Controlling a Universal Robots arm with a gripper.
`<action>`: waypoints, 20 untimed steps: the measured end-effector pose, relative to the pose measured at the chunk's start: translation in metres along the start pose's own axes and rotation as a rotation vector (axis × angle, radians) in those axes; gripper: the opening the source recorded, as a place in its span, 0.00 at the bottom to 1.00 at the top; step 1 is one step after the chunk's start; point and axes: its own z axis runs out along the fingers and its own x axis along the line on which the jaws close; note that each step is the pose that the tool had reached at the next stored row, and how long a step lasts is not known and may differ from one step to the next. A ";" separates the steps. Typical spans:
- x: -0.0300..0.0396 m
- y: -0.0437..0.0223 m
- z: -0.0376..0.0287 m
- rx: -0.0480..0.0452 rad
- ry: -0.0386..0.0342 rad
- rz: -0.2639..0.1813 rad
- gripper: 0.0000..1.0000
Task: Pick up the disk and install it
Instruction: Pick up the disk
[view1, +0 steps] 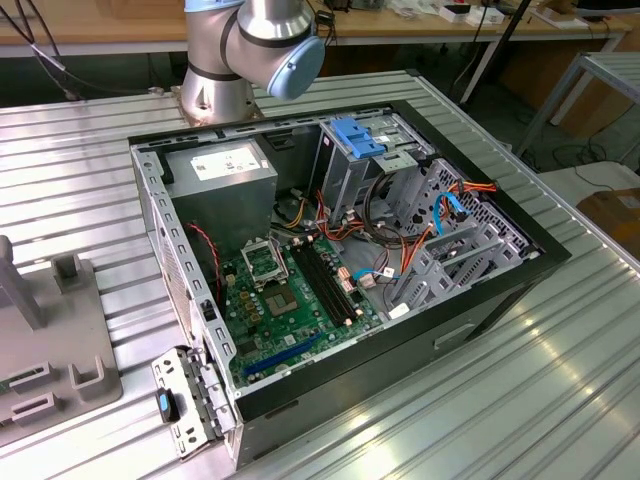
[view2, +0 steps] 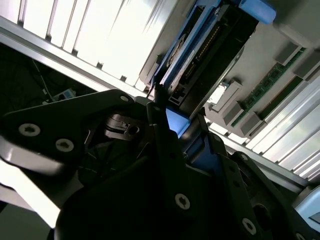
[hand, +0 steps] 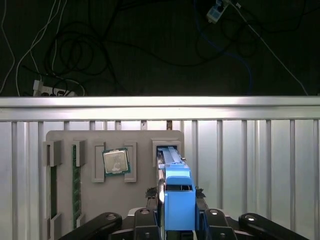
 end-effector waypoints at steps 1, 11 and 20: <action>0.0000 0.0000 -0.0004 0.0000 0.0000 0.000 0.36; -0.0001 0.0000 -0.0016 0.0000 0.0000 0.000 0.36; -0.0004 0.0001 -0.0137 0.0000 -0.0002 0.000 0.36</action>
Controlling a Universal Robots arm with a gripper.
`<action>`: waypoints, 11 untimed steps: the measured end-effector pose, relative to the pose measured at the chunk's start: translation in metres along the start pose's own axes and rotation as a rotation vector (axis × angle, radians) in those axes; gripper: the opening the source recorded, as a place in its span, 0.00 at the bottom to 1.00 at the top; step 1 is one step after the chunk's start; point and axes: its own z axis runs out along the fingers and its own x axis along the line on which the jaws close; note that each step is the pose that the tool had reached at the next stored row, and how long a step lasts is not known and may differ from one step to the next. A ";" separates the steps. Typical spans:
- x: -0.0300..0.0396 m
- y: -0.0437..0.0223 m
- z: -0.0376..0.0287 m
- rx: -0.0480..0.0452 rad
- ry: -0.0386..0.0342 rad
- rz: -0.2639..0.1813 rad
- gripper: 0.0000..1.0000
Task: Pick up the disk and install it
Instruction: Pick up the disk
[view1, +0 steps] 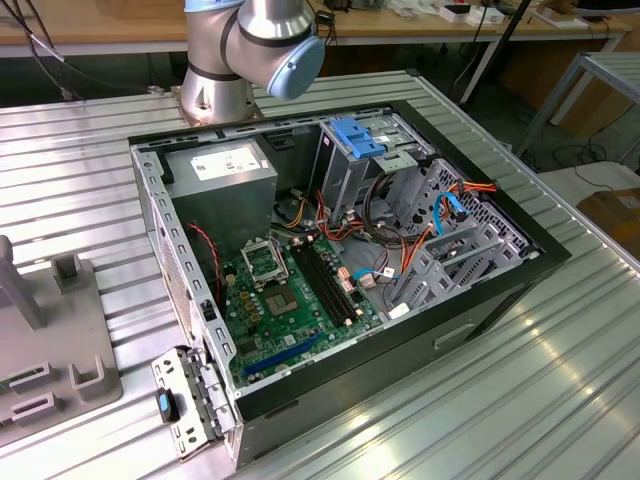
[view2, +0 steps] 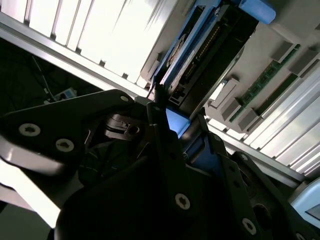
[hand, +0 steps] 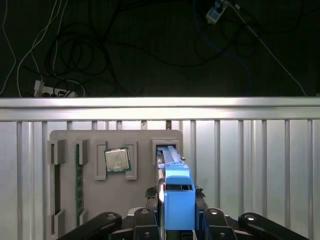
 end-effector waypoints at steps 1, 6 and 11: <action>0.0000 0.0000 -0.0017 0.0001 0.0000 0.000 0.36; -0.0003 0.0000 -0.0096 0.0000 -0.0022 0.000 0.36; -0.0007 0.0001 -0.0231 -0.0001 -0.0046 0.000 0.36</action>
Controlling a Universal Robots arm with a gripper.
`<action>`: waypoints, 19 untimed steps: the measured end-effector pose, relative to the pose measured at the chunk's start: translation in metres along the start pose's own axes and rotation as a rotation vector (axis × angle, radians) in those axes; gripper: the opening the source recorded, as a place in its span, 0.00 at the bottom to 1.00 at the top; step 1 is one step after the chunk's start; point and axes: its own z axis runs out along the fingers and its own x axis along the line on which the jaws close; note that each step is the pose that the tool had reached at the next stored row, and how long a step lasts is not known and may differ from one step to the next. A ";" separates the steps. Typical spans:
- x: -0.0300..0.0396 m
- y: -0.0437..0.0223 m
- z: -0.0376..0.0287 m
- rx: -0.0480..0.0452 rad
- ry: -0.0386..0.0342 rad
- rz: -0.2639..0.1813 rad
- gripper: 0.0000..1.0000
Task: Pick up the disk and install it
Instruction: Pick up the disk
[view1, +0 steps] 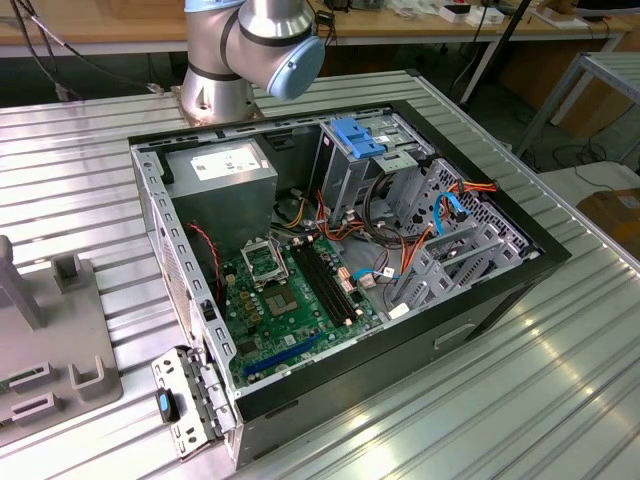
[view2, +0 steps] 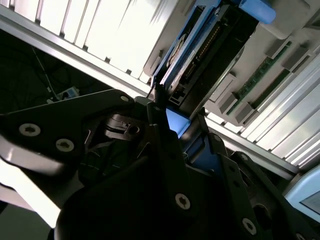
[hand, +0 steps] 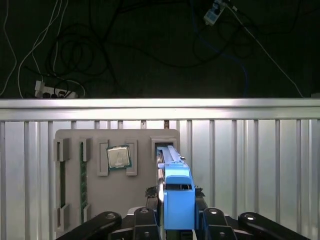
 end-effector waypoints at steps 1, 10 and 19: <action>-0.0002 0.0000 -0.0056 0.0001 -0.0009 0.000 0.36; -0.0009 0.0002 -0.0251 0.0003 -0.0047 0.000 0.36; -0.0013 0.0002 -0.0352 0.0001 -0.0048 0.000 0.36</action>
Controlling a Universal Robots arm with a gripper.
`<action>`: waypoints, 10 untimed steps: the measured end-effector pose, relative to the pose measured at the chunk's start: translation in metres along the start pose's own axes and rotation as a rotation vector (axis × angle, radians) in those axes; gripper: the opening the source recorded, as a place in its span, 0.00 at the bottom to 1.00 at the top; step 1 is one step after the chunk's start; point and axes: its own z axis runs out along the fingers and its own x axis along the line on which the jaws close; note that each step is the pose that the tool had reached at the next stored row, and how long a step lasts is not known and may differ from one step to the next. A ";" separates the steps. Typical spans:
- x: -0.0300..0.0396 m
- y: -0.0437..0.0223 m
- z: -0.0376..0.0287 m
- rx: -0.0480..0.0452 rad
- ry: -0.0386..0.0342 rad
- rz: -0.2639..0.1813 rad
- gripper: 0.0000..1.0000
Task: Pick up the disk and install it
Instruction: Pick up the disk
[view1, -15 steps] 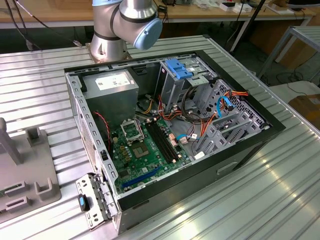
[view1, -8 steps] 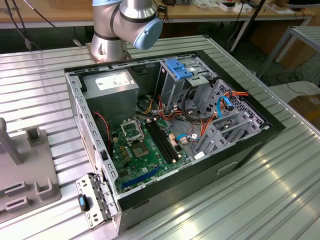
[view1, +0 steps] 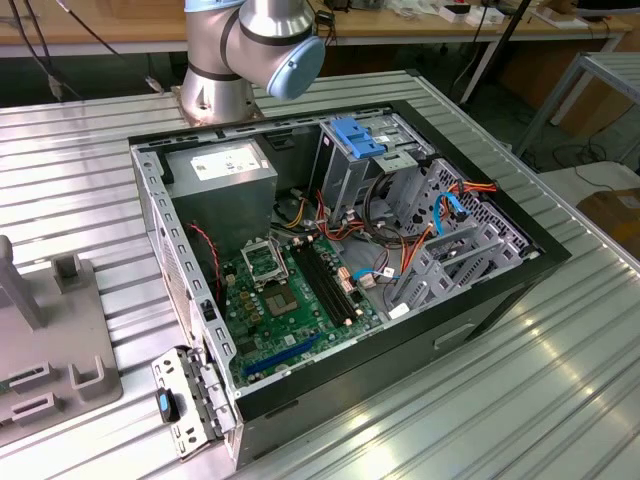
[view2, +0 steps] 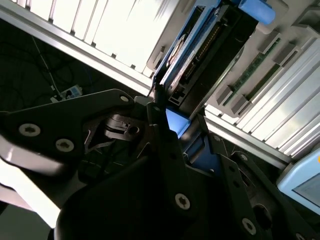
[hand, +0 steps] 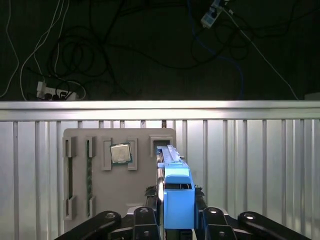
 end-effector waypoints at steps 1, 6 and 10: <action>0.0000 0.0000 0.0000 0.0002 -0.0001 0.000 0.36; -0.0001 0.0000 -0.0016 -0.0002 0.0001 0.000 0.36; -0.0005 0.0000 -0.0116 -0.0001 0.0000 0.000 0.36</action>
